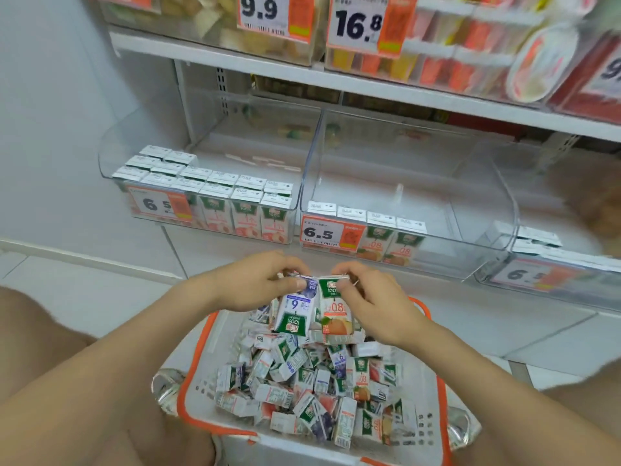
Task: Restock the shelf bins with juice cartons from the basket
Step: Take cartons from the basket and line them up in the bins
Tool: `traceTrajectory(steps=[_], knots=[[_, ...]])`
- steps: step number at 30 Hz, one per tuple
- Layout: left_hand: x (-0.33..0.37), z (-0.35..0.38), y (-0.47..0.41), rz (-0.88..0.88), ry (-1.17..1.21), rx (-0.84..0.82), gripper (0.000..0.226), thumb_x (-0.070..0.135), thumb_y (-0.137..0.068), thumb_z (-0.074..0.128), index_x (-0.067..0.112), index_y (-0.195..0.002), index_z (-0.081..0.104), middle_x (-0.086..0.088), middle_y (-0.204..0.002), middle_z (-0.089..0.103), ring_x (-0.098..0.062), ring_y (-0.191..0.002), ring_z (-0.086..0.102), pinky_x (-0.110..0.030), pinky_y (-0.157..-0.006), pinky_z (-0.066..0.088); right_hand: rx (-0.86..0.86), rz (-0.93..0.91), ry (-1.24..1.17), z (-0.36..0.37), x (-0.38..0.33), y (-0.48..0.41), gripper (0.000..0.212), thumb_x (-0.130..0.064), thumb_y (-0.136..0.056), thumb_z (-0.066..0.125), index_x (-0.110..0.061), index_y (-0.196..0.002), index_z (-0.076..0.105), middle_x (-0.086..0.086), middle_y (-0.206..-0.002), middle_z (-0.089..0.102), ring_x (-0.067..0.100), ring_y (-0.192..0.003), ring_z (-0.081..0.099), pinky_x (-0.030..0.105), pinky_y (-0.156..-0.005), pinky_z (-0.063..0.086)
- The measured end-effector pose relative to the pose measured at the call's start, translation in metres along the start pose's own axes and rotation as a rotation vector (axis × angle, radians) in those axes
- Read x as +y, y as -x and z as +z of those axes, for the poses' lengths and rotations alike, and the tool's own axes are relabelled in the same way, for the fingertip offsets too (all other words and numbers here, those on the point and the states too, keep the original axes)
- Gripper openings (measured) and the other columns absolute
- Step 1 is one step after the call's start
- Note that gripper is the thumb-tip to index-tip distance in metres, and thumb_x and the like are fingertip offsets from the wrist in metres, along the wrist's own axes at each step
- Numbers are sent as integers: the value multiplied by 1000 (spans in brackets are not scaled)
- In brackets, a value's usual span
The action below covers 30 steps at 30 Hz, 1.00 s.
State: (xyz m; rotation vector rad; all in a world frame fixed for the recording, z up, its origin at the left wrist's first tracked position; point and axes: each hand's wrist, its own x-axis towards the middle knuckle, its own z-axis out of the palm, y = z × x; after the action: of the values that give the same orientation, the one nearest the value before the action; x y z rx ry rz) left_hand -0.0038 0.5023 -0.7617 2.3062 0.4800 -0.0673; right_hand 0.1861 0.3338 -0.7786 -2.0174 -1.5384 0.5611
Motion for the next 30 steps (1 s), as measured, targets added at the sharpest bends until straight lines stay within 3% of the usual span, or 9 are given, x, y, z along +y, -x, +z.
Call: traceTrajectory(steps=[4, 8, 11, 14, 16, 20, 23, 27, 30], knots=[[19, -9, 7, 35, 1, 163, 25, 40, -107, 55, 35, -128, 67, 13, -113, 62, -5, -95, 61, -31, -86, 52, 61, -71, 61, -34, -22, 6, 40, -35, -108, 52, -25, -147, 55, -16, -84, 67, -2, -74, 61, 12, -68, 41], [48, -17, -1, 117, 56, 363, 25, 44, -104, 58, 38, -127, 67, 10, -110, 58, -7, -94, 61, -27, -83, 51, 113, -116, -60, -79, -40, 5, 28, -23, -95, 60, -39, -115, 71, -9, -92, 75, 14, -80, 72, 44, -76, 60], [69, -15, -11, 118, 182, 489, 26, 48, -101, 62, 38, -124, 67, 5, -111, 61, -11, -91, 65, -32, -81, 56, 273, -92, -31, -116, -47, -3, 17, -27, -84, 62, -40, -91, 71, -15, -80, 74, 8, -70, 70, 32, -71, 58], [88, -10, -20, 100, 311, 547, 20, 45, -99, 68, 37, -117, 69, 1, -109, 70, -16, -83, 73, -42, -78, 61, 434, -65, 78, -155, -43, -13, 14, -30, -83, 64, -32, -93, 73, -16, -70, 71, 2, -67, 65, 14, -64, 46], [94, -7, -26, 69, 396, 562, 17, 40, -97, 72, 32, -112, 73, -1, -105, 75, -22, -83, 76, -51, -80, 62, 448, -6, 191, -178, -28, -19, 19, -24, -85, 65, -30, -100, 74, -11, -77, 74, 6, -73, 67, 20, -72, 51], [105, -3, -43, -9, 525, 585, 16, 39, -92, 79, 30, -105, 79, -1, -102, 77, -30, -86, 78, -54, -89, 61, 380, 138, 314, -196, 25, -20, 22, -18, -84, 68, -25, -102, 77, -4, -80, 76, 21, -78, 71, 38, -82, 57], [114, 2, -57, -59, 587, 607, 23, 38, -92, 79, 29, -112, 78, -2, -103, 77, -20, -86, 78, -40, -91, 61, 169, 169, 337, -191, 53, -22, 18, -21, -91, 71, -25, -107, 77, -2, -88, 77, 17, -82, 70, 38, -82, 58], [119, 9, -71, -71, 693, 598, 16, 28, -97, 72, 23, -110, 81, -4, -100, 78, -23, -89, 78, -50, -90, 62, -75, 205, 193, -190, 70, -33, 26, -32, -91, 71, -33, -117, 75, -5, -105, 76, 14, -93, 71, 41, -92, 57], [127, 12, -74, -71, 789, 598, 14, 14, -100, 67, 15, -107, 79, -13, -100, 77, -29, -85, 79, -48, -85, 64, -191, 256, 172, -188, 71, -37, 32, -12, -93, 59, -29, -111, 78, -7, -101, 79, 17, -98, 72, 45, -91, 59]])
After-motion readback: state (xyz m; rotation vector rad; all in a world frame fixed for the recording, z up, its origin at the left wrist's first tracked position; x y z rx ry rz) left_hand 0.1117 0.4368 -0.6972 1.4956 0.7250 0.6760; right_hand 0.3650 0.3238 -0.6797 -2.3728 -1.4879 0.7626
